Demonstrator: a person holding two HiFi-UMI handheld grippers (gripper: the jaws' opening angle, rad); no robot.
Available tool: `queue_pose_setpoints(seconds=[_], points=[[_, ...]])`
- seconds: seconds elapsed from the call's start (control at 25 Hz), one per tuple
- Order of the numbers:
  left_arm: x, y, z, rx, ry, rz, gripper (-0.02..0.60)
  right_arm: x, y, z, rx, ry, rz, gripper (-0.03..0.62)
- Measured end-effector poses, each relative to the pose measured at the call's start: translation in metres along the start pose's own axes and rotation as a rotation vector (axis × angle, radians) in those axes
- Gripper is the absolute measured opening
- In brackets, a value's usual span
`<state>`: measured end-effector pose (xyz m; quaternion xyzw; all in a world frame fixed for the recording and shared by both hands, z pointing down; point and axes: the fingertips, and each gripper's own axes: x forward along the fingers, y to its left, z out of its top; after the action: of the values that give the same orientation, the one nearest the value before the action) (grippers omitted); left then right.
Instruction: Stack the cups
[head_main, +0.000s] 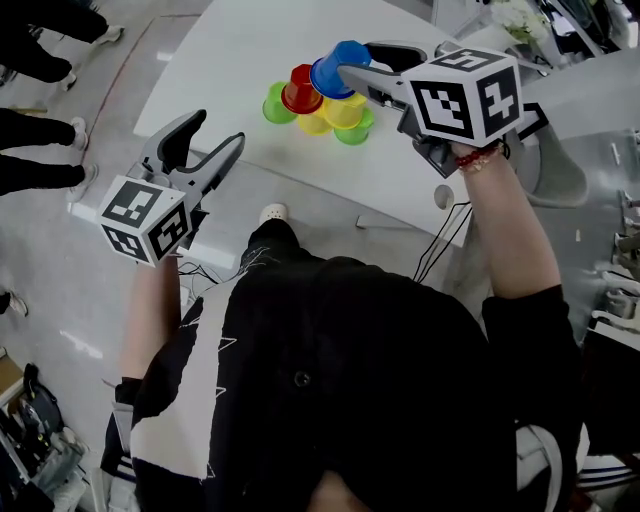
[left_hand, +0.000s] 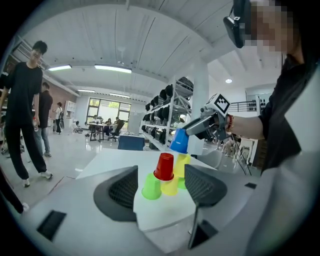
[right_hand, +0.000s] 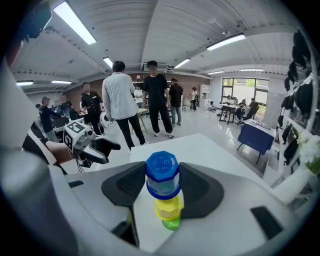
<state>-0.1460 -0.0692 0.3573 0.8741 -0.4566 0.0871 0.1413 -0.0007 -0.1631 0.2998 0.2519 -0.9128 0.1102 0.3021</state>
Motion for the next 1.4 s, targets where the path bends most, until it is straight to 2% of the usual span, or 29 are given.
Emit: queue_pose_setpoints(seconds=[0.68, 1.4], points=[[-0.0032, -0.0006, 0.0072, -0.002, -0.003, -0.002, 0.302, 0.0062, 0.0082, -0.0053, -0.070, 0.066, 0.007, 0.216], [-0.0024, -0.0026, 0.0061, -0.001, -0.009, -0.011, 0.302, 0.0070, 0.0091, -0.0044, -0.092, 0.058, 0.000, 0.218]])
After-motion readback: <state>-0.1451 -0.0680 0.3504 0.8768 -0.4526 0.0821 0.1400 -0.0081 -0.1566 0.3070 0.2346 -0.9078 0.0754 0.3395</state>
